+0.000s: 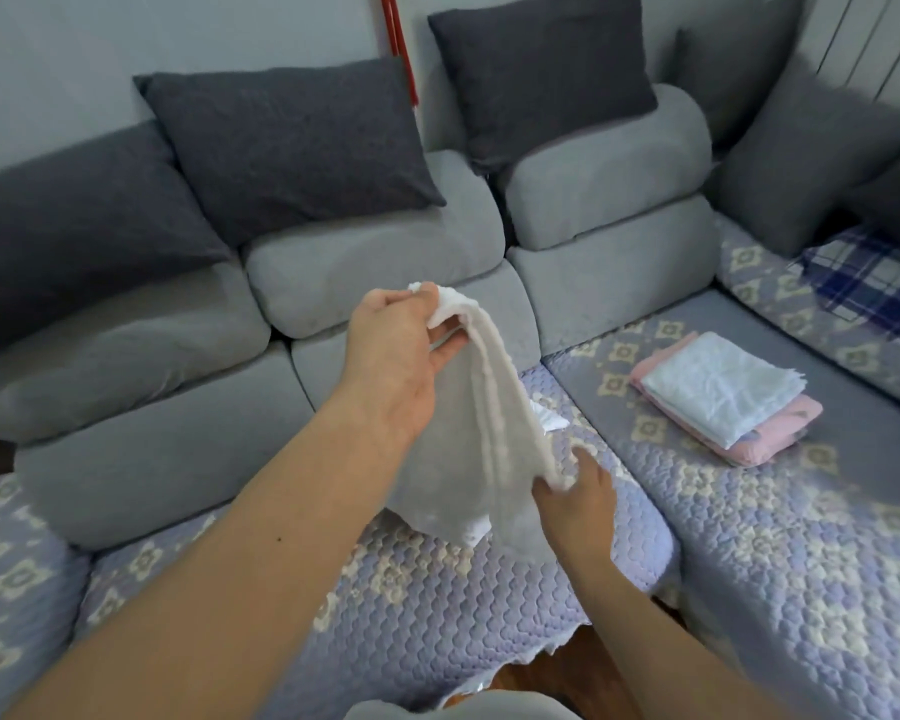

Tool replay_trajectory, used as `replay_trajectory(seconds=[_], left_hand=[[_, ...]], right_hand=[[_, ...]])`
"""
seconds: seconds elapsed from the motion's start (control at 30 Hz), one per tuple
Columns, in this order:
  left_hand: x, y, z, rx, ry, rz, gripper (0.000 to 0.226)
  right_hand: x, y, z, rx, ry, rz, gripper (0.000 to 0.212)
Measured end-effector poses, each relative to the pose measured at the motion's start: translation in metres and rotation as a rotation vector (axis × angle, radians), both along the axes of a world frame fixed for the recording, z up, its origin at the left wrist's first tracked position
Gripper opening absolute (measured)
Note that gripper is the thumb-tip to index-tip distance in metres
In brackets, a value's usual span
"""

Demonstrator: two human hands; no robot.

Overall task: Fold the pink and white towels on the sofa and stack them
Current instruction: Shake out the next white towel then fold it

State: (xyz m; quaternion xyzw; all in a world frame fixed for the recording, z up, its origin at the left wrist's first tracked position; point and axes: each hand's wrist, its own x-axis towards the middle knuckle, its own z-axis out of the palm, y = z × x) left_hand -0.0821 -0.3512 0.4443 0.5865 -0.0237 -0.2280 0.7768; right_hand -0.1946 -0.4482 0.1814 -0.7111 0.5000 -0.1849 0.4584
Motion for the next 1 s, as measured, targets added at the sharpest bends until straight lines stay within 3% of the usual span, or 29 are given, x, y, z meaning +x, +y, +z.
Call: replay_trajectory(seconds=[0.1,0.17,0.3,0.37,0.43,0.57,0.67,0.8,0.87,1.0], left_hand=[[0.0,-0.01,0.002,-0.016,0.021,0.027,0.031],[-0.001,-0.016,0.006,-0.019,0.027,0.032,0.029],[-0.002,-0.024,0.013,-0.025,0.02,0.046,0.01],[0.003,-0.025,0.014,-0.008,0.001,0.066,0.009],[0.017,-0.021,0.011,0.031,-0.033,0.109,0.009],[0.071,0.01,-0.016,0.1,0.01,0.23,0.017],[0.095,0.047,-0.061,0.167,0.149,0.264,0.025],[0.095,0.099,-0.129,0.239,0.37,0.392,0.025],[0.097,0.121,-0.152,0.291,0.416,0.419,0.028],[0.097,0.144,-0.173,0.342,0.438,0.445,0.043]], right_hand=[[-0.011,0.004,-0.035,0.276,-0.027,-0.187,0.074],[-0.01,0.003,-0.047,0.473,-0.091,-0.289,0.072],[-0.004,-0.008,-0.059,1.008,-0.361,-0.518,0.047],[-0.001,-0.019,-0.061,1.074,-0.464,-0.611,0.042],[-0.005,-0.033,-0.056,0.934,-0.39,-0.647,0.039],[-0.036,-0.077,-0.049,0.376,-0.007,-0.491,0.038],[-0.051,-0.103,-0.043,0.107,0.036,-0.312,0.047],[-0.072,-0.11,-0.048,-0.464,0.193,0.259,0.027],[-0.082,-0.114,-0.06,-0.793,0.247,0.554,0.032],[-0.091,-0.113,-0.055,-0.967,0.231,0.832,0.057]])
